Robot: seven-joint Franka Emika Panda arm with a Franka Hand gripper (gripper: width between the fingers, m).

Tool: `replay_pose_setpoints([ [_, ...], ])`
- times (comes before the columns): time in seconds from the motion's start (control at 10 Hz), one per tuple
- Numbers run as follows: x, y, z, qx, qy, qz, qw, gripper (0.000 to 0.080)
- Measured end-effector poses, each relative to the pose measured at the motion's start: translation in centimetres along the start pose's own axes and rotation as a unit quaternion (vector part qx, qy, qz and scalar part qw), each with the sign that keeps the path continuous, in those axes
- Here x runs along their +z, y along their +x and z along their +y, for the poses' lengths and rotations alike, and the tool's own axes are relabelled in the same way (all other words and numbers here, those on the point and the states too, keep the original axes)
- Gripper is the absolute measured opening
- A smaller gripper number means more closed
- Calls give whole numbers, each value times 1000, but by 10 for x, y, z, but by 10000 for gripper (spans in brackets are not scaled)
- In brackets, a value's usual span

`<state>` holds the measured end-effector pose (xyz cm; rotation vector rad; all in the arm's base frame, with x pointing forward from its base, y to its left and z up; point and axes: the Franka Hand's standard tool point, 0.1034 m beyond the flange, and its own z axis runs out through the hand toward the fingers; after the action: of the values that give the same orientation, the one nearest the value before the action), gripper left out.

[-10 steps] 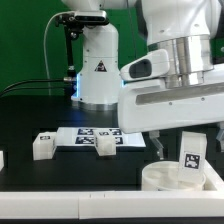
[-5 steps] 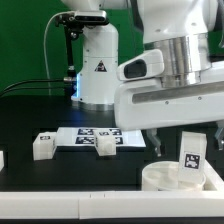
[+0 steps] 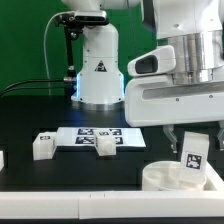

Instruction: Assemble stool

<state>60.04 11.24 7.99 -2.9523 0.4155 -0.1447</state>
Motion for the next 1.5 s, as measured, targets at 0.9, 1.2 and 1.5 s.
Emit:
replay_pose_setpoints([
  [0.9,2,-8,-5,323,9,13,946,350],
  [1.2,3,-9,-5,411,16,8,912,350],
  [1.5,4,-13,-14,594,26,-6,804,349],
])
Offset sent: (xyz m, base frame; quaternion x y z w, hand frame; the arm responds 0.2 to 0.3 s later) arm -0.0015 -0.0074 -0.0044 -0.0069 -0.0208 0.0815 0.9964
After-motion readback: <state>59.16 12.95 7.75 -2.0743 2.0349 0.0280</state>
